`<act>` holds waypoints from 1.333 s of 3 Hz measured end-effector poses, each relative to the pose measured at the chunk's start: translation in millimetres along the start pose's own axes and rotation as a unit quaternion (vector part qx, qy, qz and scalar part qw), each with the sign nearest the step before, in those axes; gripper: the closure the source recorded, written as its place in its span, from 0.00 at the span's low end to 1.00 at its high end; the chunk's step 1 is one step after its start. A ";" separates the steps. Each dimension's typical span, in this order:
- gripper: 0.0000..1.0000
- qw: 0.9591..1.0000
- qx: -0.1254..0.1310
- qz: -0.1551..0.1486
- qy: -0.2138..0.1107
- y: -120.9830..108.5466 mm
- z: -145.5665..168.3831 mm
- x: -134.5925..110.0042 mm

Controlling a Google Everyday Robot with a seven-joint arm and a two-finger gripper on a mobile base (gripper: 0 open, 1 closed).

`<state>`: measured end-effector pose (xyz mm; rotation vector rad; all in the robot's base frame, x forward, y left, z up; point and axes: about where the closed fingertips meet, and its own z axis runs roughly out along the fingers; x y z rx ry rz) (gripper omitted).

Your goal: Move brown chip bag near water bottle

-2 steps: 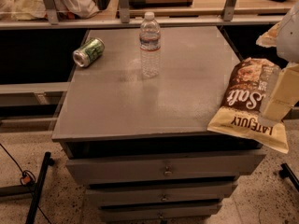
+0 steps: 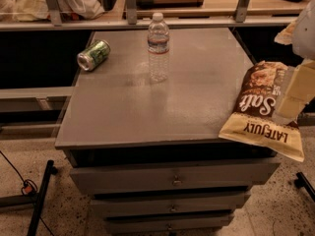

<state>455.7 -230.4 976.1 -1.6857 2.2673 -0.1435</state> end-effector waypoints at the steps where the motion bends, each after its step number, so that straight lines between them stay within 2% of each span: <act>1: 0.00 0.999 0.017 0.027 0.017 -38.0 6.6 18.5; 2: 0.00 0.997 0.032 0.064 0.020 -76.6 16.9 42.6; 3: 0.00 0.994 0.028 0.099 0.024 -96.7 28.7 69.3; 4: 0.00 0.991 0.002 0.131 0.024 -100.4 55.2 92.7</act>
Offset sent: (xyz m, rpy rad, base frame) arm 0.1014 -0.1054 -0.0119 0.0001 -0.0394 -0.2403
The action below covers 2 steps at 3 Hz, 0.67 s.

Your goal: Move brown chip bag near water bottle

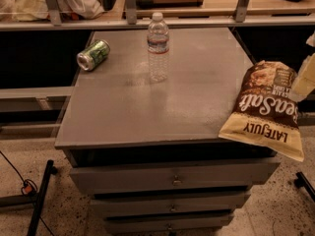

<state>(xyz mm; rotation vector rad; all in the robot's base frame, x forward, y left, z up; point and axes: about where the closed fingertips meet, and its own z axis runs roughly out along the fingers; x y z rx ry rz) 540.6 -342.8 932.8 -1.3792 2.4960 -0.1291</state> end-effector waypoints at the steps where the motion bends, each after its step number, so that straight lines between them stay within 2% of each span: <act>1: 0.00 0.998 -0.046 0.022 -0.026 5.4 31.8 6.4; 2: 0.16 0.994 -0.082 0.034 -0.064 17.5 52.3 -4.0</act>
Offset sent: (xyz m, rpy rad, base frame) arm -0.0010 0.0361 -0.0711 0.3292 0.1063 0.0106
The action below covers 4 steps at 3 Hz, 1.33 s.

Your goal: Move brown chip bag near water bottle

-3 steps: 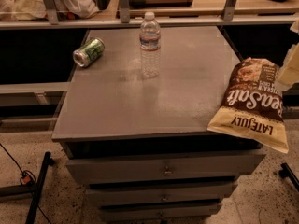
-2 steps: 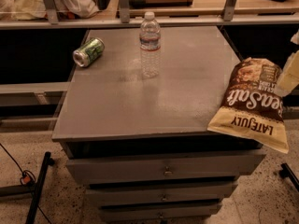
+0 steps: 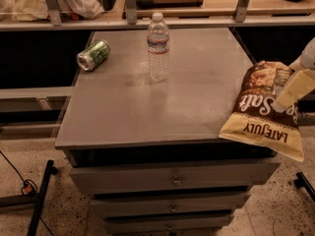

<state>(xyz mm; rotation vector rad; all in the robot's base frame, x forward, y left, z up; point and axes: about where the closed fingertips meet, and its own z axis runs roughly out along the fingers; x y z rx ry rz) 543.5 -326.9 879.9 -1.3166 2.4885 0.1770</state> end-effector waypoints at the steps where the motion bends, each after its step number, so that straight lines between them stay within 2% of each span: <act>1: 0.40 0.999 -0.017 -0.009 -0.035 10.6 12.6 -11.9; 2: 0.63 0.997 -0.023 -0.033 -0.067 17.8 17.7 -28.2; 3: 0.86 0.991 -0.001 -0.066 -0.116 15.9 1.6 -48.2; 4: 1.00 0.983 0.025 -0.082 -0.163 5.2 -19.3 -71.1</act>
Offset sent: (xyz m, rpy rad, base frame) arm 0.0047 0.0561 -0.0029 0.1774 -0.1069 0.1455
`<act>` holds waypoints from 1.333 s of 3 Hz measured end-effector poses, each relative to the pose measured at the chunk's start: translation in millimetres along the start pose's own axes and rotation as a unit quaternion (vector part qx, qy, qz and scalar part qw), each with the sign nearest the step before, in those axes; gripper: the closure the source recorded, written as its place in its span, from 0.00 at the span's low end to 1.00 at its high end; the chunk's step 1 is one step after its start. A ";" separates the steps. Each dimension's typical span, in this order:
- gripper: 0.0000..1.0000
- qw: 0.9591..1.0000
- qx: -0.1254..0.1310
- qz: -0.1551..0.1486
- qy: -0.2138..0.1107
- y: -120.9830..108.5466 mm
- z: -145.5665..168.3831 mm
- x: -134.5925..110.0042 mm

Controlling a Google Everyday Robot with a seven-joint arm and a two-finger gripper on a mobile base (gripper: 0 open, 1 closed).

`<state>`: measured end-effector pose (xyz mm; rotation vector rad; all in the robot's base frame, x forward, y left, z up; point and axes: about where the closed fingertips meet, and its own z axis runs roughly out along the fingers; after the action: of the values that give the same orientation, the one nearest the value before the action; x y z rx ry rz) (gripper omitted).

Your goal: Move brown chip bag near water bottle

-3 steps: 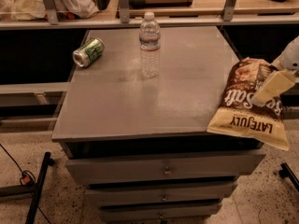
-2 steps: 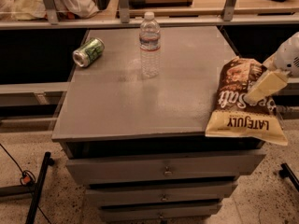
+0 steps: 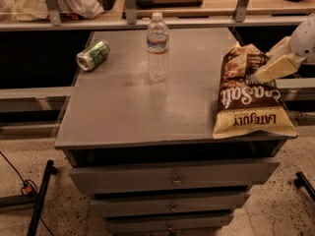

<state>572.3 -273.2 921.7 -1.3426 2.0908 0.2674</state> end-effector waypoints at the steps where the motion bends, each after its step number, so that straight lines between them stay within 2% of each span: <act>1: 1.00 1.000 0.013 0.000 -0.019 -21.9 -9.0 -21.9; 2: 1.00 0.999 -0.010 0.014 -0.030 -38.4 -6.4 -43.8; 3: 1.00 0.997 -0.055 0.019 -0.049 -39.2 5.1 -63.8; 4: 1.00 0.993 -0.098 0.030 -0.065 -36.7 25.3 -78.8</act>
Offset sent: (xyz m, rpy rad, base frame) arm 0.0715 0.0132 0.0729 0.1274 0.0699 0.0305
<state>636.5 -219.2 955.6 -1.3370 2.0397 0.5822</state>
